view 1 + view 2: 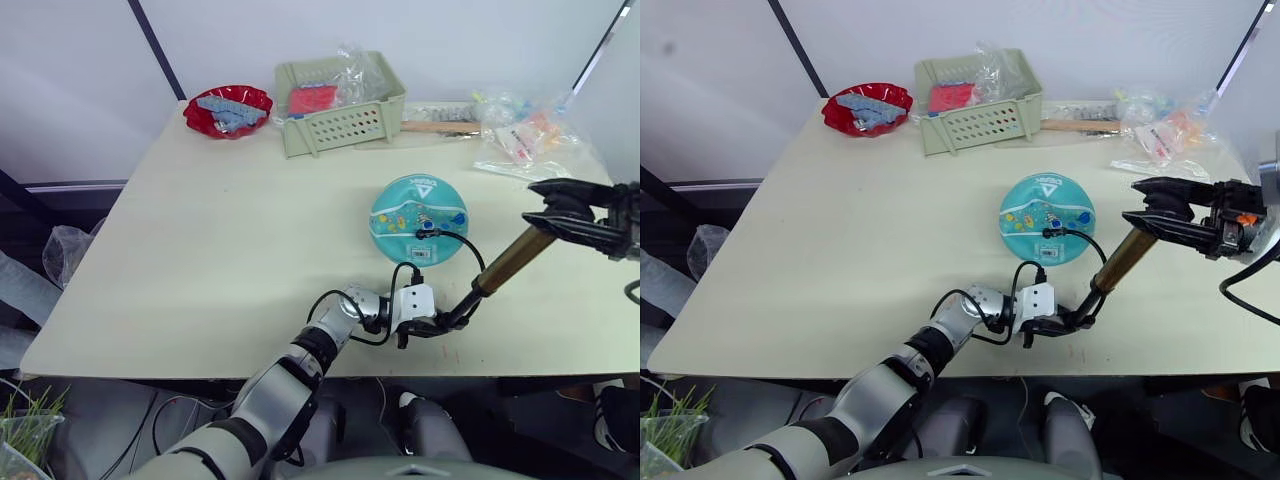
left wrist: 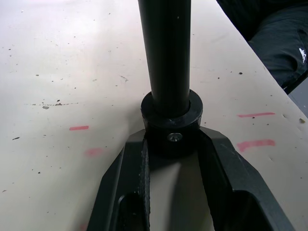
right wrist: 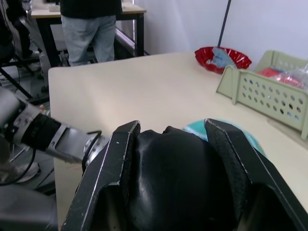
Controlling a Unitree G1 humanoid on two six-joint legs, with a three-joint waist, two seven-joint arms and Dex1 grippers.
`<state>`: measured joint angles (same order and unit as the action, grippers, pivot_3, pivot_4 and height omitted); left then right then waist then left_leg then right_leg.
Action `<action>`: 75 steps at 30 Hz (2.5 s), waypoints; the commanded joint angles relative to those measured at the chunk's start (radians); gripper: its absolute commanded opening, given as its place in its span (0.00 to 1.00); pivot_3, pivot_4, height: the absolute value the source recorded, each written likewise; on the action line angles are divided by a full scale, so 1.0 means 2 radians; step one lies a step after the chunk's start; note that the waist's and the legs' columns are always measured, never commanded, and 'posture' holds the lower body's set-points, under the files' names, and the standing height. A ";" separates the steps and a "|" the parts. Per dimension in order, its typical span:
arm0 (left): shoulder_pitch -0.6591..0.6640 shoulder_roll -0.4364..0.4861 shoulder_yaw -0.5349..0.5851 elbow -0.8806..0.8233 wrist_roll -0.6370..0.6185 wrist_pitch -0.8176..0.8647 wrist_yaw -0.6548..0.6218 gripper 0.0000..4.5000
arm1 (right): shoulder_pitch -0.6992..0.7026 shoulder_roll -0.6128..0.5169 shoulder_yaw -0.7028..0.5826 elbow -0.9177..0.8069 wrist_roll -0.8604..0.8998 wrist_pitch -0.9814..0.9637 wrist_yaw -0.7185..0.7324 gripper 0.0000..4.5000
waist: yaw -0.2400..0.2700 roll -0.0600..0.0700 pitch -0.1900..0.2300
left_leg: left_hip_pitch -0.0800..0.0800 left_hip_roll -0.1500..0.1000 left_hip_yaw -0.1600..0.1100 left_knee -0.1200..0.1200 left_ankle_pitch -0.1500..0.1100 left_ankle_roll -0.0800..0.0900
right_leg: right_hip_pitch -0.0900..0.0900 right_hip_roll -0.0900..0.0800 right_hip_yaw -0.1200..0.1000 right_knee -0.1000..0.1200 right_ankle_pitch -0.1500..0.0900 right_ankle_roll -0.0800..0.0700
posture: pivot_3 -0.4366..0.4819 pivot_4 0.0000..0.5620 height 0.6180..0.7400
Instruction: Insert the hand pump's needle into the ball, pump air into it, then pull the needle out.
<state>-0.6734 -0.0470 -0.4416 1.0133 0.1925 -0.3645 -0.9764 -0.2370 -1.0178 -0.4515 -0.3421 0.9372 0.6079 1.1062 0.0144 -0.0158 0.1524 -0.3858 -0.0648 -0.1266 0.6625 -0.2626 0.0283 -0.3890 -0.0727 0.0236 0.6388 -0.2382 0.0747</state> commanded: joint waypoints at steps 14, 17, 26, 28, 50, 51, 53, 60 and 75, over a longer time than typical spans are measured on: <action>0.019 0.022 -0.016 0.035 0.028 0.024 0.000 0.22 | 0.117 0.086 0.133 0.019 -0.197 -0.171 -0.004 0.36 | -0.002 -0.004 -0.003 | 0.003 0.001 0.000 0.000 0.000 0.000 | 0.003 0.001 0.000 0.000 -0.001 0.002 | 0.48 0.27 1.00; 0.018 0.021 -0.015 0.036 0.027 0.025 0.001 0.22 | 0.116 0.104 0.153 0.043 -0.222 -0.195 -0.014 0.36 | -0.002 -0.004 -0.003 | 0.003 0.001 0.001 0.000 0.000 0.000 | 0.003 0.001 0.000 0.000 -0.001 0.002 | 0.48 0.27 1.00; 0.014 0.020 -0.012 0.043 0.026 0.025 0.005 0.22 | 0.121 0.130 0.169 0.068 -0.233 -0.234 -0.012 0.36 | -0.002 -0.005 -0.003 | 0.004 0.001 0.000 0.000 0.000 0.000 | 0.004 0.001 0.000 0.000 -0.001 0.002 | 0.48 0.27 1.00; 0.014 0.020 -0.013 0.044 0.026 0.024 0.005 0.22 | 0.107 0.125 0.144 0.053 -0.199 -0.220 -0.011 0.36 | -0.002 -0.004 -0.003 | 0.004 0.001 0.000 0.000 0.000 0.000 | 0.004 0.001 0.000 0.000 -0.001 0.002 | 0.48 0.27 1.00; 0.009 0.014 0.008 0.063 0.008 0.037 -0.008 0.22 | 0.002 0.018 -0.039 -0.013 0.010 -0.025 -0.035 0.36 | -0.001 -0.001 0.002 | 0.000 0.000 0.000 0.000 0.000 0.000 | 0.000 0.000 0.000 0.000 0.000 0.000 | 0.48 0.27 1.00; 0.012 0.013 0.006 0.062 0.009 0.037 -0.009 0.22 | 0.001 0.015 -0.043 -0.013 0.012 -0.022 -0.034 0.36 | -0.001 -0.001 0.002 | 0.000 0.000 0.000 0.000 0.000 0.000 | 0.000 0.000 0.000 0.000 0.000 0.000 | 0.48 0.27 1.00; 0.018 0.012 0.004 0.059 0.012 0.035 -0.009 0.22 | -0.002 0.012 -0.049 -0.016 0.018 -0.014 -0.036 0.36 | -0.001 -0.001 0.002 | 0.000 0.000 0.001 0.000 0.000 0.000 | 0.000 0.000 0.001 0.000 0.000 0.000 | 0.48 0.27 1.00; 0.025 0.011 0.000 0.058 0.018 0.032 -0.012 0.22 | 0.050 0.012 -0.018 -0.031 -0.027 -0.026 -0.003 0.36 | 0.000 -0.001 0.001 | 0.000 0.000 0.001 0.000 0.000 0.000 | 0.000 0.000 0.000 0.000 0.000 0.000 | 0.48 0.27 1.00; 0.000 0.016 -0.009 0.073 0.031 0.019 -0.021 0.22 | 0.138 0.091 0.133 0.020 -0.190 -0.161 -0.003 0.36 | -0.001 -0.006 -0.003 | 0.003 0.001 0.000 0.000 0.000 0.000 | 0.004 0.001 -0.001 0.000 -0.001 0.002 | 0.48 0.27 1.00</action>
<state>-0.7054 -0.0540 -0.4218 1.0790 0.1960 -0.3607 -0.9894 -0.0035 -0.8416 -0.2533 -0.3519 0.6343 0.2942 1.0857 0.0118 -0.0279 0.1470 -0.3787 -0.0635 -0.1276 0.6629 -0.2627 0.0280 -0.3815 -0.0715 0.0224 0.6383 -0.2408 0.0791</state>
